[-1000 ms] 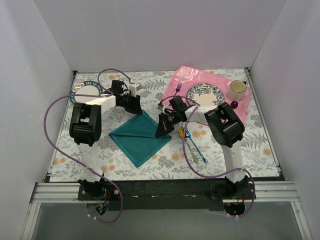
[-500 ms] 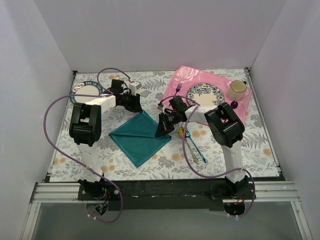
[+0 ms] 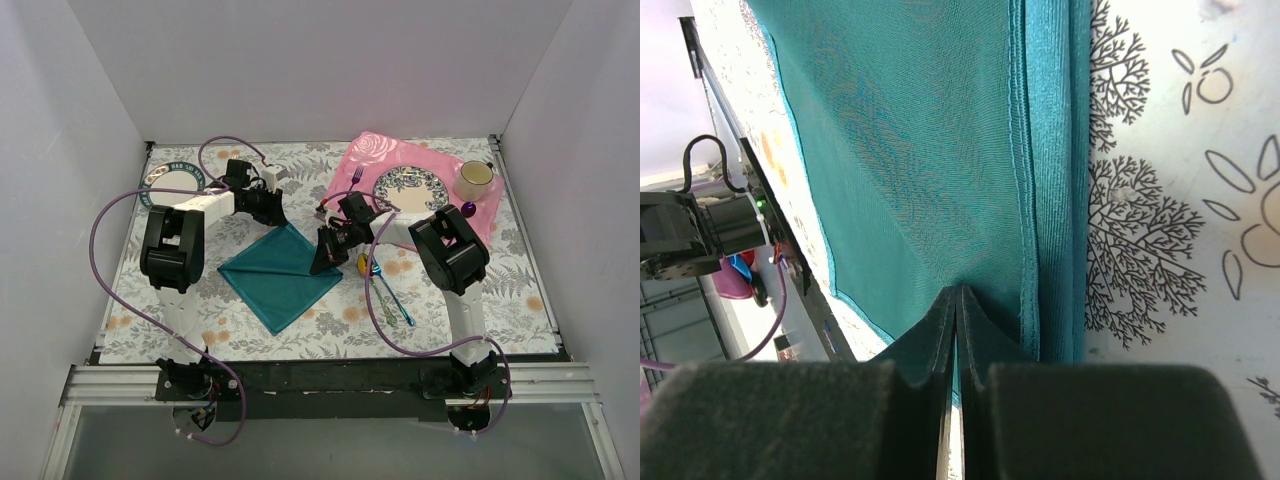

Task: Fold the napkin into a case and place the utensils inside
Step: Fold the square-folded napkin at the center of the board.

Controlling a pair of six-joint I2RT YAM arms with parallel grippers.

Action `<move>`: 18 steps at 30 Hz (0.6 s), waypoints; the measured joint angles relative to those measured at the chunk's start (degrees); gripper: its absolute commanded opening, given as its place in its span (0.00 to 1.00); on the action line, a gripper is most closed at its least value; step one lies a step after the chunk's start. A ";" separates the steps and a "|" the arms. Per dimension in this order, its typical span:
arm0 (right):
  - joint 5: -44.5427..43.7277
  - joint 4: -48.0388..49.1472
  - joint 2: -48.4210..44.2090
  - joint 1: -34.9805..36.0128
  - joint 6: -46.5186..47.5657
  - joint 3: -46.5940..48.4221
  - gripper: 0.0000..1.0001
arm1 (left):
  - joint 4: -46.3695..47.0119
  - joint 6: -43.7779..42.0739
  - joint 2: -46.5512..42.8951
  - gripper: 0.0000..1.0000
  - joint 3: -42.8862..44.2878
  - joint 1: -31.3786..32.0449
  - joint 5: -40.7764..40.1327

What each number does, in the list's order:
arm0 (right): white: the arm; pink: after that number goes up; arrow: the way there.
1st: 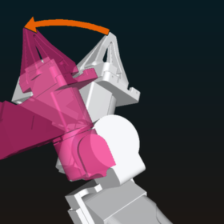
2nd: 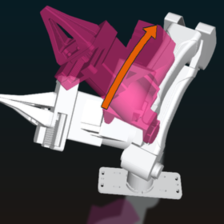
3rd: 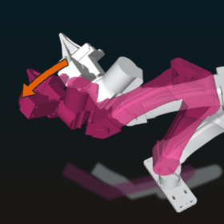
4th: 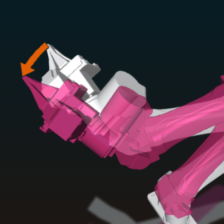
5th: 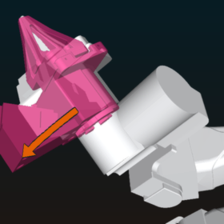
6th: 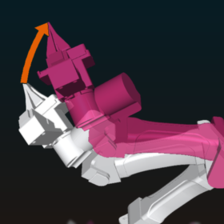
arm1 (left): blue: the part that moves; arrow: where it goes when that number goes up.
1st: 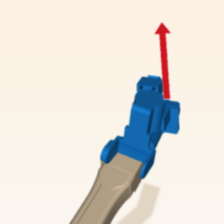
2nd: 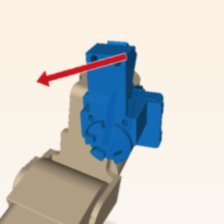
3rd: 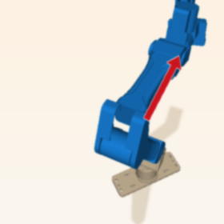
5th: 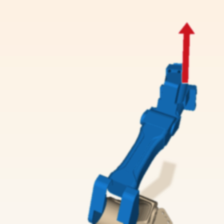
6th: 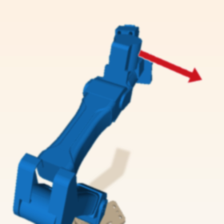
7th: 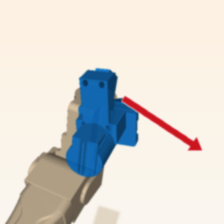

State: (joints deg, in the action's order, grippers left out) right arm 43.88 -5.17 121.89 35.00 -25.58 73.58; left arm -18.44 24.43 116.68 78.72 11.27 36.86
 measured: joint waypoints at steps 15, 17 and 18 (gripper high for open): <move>0.00 0.00 0.00 0.00 0.00 0.00 0.06 | 0.07 0.02 -0.63 0.21 -0.04 0.11 -0.81; 0.00 0.02 0.00 0.00 0.00 0.00 0.06 | 0.09 0.02 -1.03 0.21 -0.09 0.11 -0.87; 0.00 0.00 0.00 0.00 0.00 0.00 0.06 | 0.09 0.04 -1.25 0.21 -0.11 0.11 -0.87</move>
State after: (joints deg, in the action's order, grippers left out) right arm 43.88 -5.17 121.89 35.00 -25.58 73.58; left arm -18.35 24.47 115.44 78.61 11.38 35.99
